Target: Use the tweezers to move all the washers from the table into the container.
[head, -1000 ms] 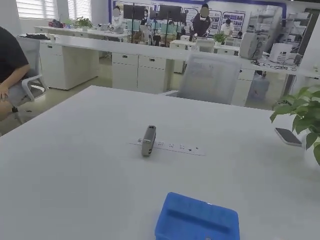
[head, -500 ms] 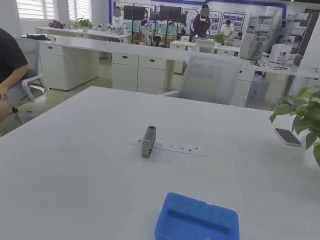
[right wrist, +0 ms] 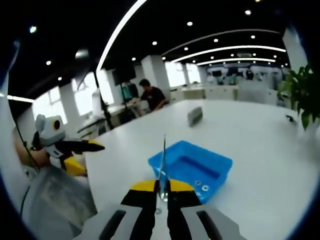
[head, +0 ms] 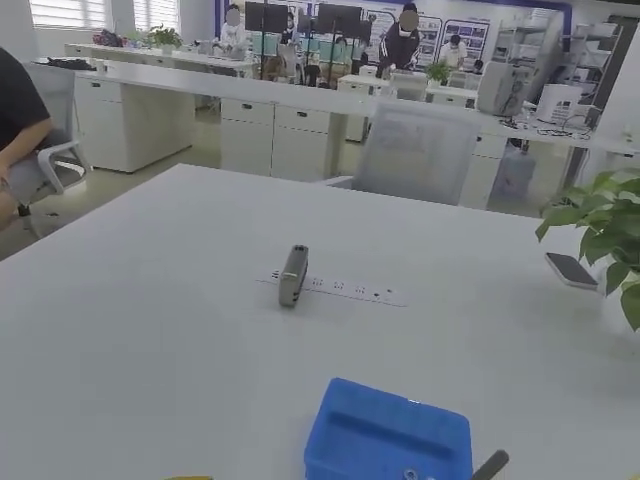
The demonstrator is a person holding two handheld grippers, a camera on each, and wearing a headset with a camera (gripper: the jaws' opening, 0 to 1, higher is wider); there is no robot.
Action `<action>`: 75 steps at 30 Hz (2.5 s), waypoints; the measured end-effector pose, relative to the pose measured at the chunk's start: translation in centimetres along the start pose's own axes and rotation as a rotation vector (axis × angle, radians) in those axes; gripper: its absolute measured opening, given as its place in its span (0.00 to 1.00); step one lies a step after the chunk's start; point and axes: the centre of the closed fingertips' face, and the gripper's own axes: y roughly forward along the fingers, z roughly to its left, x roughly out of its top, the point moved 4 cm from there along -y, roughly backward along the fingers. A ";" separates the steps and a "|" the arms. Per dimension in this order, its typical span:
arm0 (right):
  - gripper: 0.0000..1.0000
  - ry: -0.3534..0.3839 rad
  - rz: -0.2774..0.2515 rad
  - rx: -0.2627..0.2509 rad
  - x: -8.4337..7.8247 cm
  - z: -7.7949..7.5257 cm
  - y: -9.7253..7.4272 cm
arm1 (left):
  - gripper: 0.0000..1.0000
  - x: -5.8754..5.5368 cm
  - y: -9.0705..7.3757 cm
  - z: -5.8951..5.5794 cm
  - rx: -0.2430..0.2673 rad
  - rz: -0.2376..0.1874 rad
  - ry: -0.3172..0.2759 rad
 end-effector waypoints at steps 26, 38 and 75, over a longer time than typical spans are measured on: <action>0.03 -0.037 0.095 -0.030 0.6 -5.5 8.5 | 0.61 0.3 -0.3 0.6 0.035 -0.023 -0.013; 0.03 -0.041 0.133 -0.016 -0.3 -5.5 9.2 | 0.61 0.2 -0.3 0.6 0.037 -0.013 -0.013; 0.04 -0.008 0.089 0.070 -2.6 0.7 3.2 | 0.60 0.1 -0.2 0.4 0.023 -0.007 -0.003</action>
